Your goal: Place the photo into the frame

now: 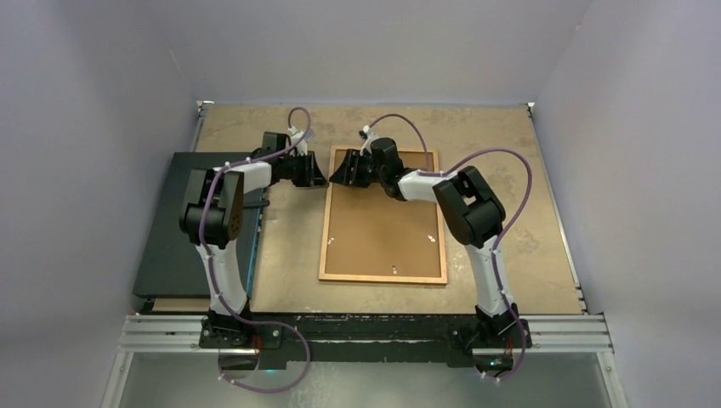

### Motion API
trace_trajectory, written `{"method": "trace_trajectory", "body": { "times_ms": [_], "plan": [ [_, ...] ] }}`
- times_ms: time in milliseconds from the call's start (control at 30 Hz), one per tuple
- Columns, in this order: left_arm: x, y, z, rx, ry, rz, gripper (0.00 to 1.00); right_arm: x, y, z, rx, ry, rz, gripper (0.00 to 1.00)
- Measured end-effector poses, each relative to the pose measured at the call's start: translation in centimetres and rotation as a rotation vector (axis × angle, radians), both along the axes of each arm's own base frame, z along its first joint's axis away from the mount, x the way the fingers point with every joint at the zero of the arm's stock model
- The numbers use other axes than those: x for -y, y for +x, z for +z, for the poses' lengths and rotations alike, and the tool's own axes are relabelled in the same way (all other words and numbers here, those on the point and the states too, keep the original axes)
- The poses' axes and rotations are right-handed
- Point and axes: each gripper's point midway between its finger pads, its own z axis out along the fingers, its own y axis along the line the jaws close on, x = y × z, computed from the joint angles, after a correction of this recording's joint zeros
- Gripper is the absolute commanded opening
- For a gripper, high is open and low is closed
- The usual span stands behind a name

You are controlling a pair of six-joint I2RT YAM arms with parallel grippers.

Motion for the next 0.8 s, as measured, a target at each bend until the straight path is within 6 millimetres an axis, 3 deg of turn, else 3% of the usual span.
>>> {"method": "trace_trajectory", "body": {
  "times_ms": [800],
  "plan": [
    [0.4,0.1,0.1,0.031,-0.031,-0.015,0.12,-0.2,2.4,-0.5,0.027,0.001,-0.095,0.48]
  ]
}}
